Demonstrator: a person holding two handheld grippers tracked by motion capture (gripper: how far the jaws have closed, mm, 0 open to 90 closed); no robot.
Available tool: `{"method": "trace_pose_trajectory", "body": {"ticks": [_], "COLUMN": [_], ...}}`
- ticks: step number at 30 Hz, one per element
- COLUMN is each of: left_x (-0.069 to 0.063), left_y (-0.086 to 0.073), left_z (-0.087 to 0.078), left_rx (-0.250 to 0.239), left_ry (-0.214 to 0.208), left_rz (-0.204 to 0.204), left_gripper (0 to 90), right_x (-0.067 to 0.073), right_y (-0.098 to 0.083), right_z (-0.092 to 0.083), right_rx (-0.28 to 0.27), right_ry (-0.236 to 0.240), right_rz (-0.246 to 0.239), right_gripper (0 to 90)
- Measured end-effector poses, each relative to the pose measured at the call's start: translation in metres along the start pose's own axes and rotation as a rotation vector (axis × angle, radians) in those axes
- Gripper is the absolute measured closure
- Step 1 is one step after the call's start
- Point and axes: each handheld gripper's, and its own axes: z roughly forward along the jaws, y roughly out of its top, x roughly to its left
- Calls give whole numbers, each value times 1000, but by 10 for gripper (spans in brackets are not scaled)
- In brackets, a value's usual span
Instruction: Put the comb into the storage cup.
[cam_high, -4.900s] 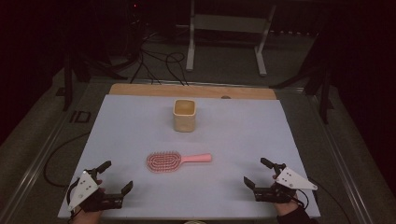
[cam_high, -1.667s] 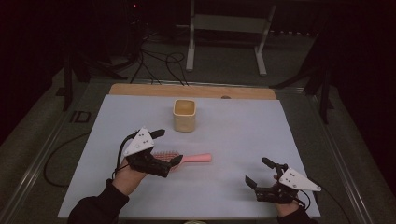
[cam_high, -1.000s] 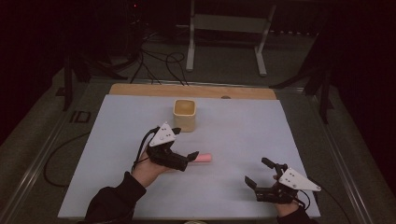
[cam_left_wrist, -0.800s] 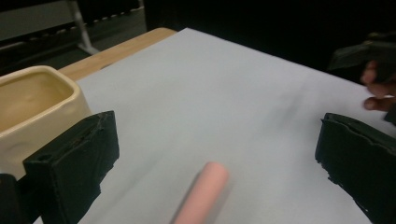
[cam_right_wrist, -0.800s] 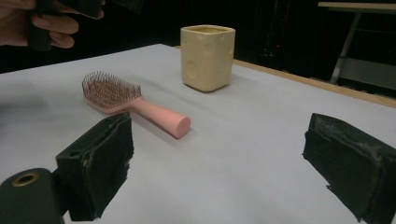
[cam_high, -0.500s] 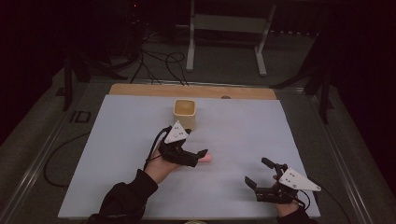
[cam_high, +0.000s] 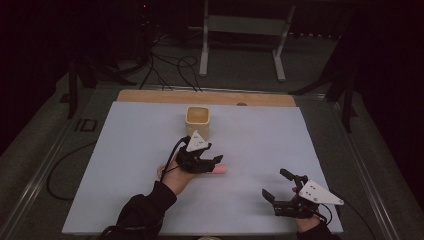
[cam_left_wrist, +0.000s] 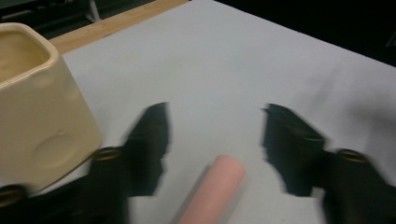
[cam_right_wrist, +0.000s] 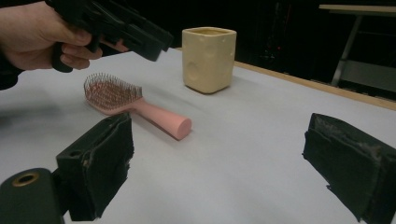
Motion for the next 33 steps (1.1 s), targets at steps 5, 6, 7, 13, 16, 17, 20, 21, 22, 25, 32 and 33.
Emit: {"method": "trace_pose_trajectory", "body": {"ticks": [5,6,7,13,16,17,20,21,22,25,32,33], "left_x": [-1,-1,-1,-3,-3,-3,-2,-2,-2,-1,1,1], "left_y": [0,0,0,-1,-1,-2,-3,-4,-4,-5,-8,-8], "left_z": [7,9,10,21,27,29,34,36,38,42,50,51], "left_rx": [32,43,46,90,110,117,139,146,153,176,218,225], "left_ry": [7,2,6,26,45,53,55,62,62,61,78,82], "left_rz": [-3,-11,-18,-41,-56,-60,-82,-87,-94,-113,-144,-145], "left_gripper": [590,614,629,741,798,816,850,870,891,900,900,900], "right_x": [1,0,0,0,1,1,1,1,1,1,2,2], "right_y": [0,0,0,0,0,0,1,1,1,1,1,1], "right_z": [0,0,0,0,0,0,0,0,0,0,0,0], "right_rx": [1,1,2,2,-2,2,-1,0,0,2,1,1], "right_ry": [0,1,1,1,2,2,5,6,6,9,10,11], "right_rz": [-7,-5,-5,-6,-11,-8,-12,-11,-12,-13,-13,-13], "right_gripper": [83,83,82,83,83,83,83,83,83,83,83,83]}}
